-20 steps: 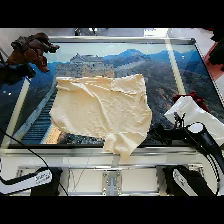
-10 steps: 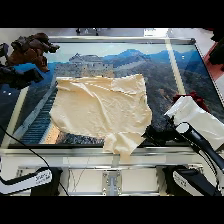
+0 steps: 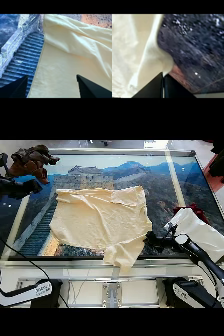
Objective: Fold the shirts.
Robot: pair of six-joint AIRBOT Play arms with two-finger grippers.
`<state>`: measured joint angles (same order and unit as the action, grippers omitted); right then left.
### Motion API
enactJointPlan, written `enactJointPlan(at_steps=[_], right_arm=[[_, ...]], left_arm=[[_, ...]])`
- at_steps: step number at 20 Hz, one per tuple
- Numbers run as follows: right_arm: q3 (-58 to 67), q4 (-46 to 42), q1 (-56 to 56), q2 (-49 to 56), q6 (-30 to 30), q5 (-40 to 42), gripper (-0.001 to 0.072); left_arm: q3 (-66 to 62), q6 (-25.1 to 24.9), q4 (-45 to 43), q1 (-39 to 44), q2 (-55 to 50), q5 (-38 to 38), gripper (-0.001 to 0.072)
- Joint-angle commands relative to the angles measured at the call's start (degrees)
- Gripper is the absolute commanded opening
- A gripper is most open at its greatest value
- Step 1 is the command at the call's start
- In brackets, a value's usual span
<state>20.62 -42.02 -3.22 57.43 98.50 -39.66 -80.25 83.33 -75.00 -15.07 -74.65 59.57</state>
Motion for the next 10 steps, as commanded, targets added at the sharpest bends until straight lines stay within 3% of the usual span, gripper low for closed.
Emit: enactJointPlan(at_steps=[1, 3, 5, 7, 10], right_arm=[[1.64, 6.69, -0.07, -0.72, -6.23, 0.94, 0.0024], [4.48, 5.01, -0.04, -1.95, -7.10, 0.02, 0.0024], [7.10, 4.24, -0.04, -3.21, -7.13, -0.59, 0.0024], [9.29, 3.30, -0.07, -3.67, -7.21, -0.90, 0.0024], [9.88, 3.15, -0.07, -3.67, -7.52, -0.50, 0.0024]], left_arm=[[0.92, -0.28, -3.76, -2.29, 0.02, -1.11, 0.0697], [5.38, 3.93, -4.37, -7.21, 0.02, 0.98, 0.0696], [12.46, 7.76, 1.07, -13.79, 0.00, 4.37, 0.0695], [19.76, 4.98, 9.27, -19.71, -0.24, 8.66, 0.0695], [28.24, 2.19, 12.55, -23.82, -0.24, 11.37, 0.0695]])
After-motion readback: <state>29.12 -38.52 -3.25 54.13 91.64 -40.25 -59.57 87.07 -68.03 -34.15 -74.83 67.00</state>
